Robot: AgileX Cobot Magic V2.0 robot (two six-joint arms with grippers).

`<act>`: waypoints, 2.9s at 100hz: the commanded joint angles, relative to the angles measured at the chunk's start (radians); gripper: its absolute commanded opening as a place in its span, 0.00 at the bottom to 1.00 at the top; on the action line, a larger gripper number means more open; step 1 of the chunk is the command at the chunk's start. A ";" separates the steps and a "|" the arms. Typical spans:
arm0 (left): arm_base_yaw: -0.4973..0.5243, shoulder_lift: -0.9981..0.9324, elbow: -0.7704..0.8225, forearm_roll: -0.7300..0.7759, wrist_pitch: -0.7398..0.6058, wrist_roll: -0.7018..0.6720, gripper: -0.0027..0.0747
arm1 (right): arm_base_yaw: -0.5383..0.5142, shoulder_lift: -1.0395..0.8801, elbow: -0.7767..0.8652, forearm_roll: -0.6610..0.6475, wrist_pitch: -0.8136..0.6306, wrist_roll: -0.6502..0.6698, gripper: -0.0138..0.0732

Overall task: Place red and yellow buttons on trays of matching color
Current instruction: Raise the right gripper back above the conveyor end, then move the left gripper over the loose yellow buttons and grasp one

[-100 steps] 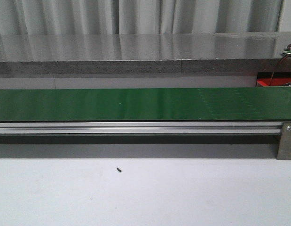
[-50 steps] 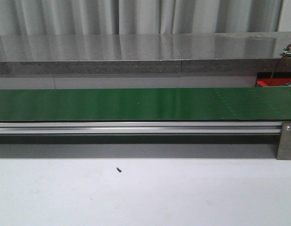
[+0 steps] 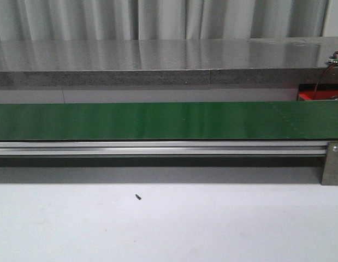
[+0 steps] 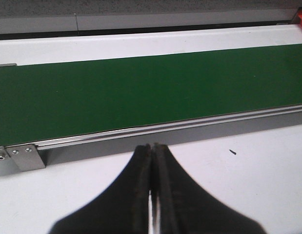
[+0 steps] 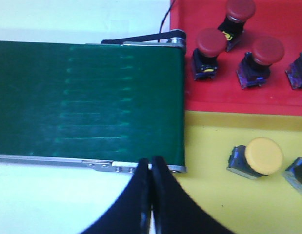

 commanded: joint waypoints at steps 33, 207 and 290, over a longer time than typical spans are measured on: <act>-0.010 0.000 -0.028 -0.025 -0.059 -0.007 0.01 | 0.062 -0.321 0.187 0.038 -0.072 -0.008 0.14; 0.424 1.107 -0.762 0.137 -0.167 -0.350 0.72 | 0.072 -0.490 0.274 0.056 -0.091 -0.008 0.14; 0.447 1.631 -1.282 0.119 -0.021 -0.579 0.70 | 0.072 -0.490 0.274 0.056 -0.092 -0.008 0.14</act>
